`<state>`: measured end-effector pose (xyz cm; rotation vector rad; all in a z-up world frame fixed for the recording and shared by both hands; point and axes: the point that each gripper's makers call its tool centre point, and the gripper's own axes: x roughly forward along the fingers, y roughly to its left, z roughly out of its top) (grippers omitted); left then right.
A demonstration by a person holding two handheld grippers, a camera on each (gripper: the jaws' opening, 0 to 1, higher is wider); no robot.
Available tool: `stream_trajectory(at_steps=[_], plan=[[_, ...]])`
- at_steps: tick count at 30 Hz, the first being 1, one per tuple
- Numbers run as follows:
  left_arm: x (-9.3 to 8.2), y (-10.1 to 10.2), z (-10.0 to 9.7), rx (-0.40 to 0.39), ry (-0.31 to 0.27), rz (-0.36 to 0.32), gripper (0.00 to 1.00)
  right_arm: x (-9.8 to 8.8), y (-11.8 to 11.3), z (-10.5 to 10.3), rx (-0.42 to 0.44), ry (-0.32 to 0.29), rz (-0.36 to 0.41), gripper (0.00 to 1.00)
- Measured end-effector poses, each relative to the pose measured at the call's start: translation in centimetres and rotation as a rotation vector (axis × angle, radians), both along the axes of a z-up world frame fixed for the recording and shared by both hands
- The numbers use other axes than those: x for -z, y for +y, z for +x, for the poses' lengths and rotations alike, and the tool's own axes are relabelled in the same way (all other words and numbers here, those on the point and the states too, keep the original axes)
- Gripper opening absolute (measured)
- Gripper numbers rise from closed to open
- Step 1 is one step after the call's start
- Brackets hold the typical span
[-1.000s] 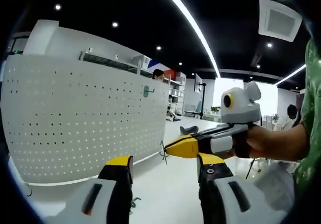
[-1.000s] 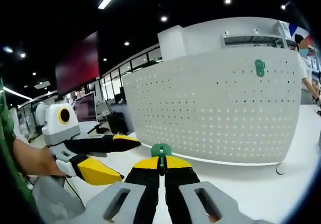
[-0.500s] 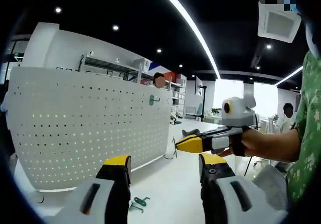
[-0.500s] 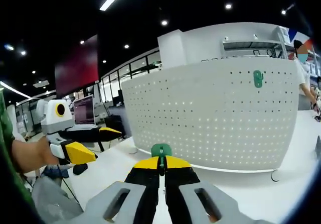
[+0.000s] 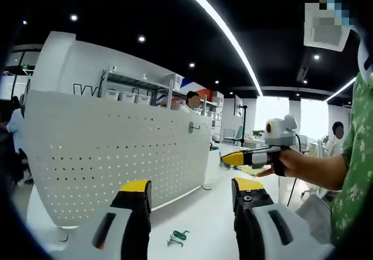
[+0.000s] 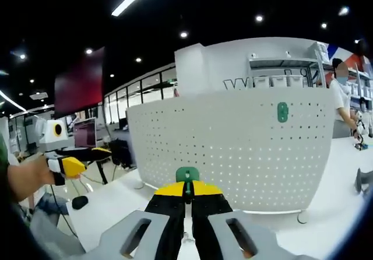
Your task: Insert the hook assembly into the mounting plate slot until the hook locks in place.
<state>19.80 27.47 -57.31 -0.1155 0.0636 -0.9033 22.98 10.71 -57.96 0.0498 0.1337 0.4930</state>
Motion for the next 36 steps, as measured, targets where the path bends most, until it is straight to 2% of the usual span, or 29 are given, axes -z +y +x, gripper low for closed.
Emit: stream_trajectory(at_steps=[8,17,32,36], plan=[[-0.3,0.6,0.2,-0.008,-0.004,-0.002,0.57,-2.9,-1.8,2.2,0.063,-0.060,-0.039,0.01],[-0.3,0.4,0.3,0.005,-0.004,0.003,0.57,-5.4,-3.0,4.6,0.128,-0.120,-0.058,0.01],[0.2,0.6,0.5,0.010,0.011,0.010,0.55,-8.3,-6.4,9.4,0.283,-0.198,-0.066,0.01],[0.4,0.9,0.6,0.005,0.019,0.013,0.55,-9.0,-7.2,10.9,0.319,-0.225,-0.091,0.01]])
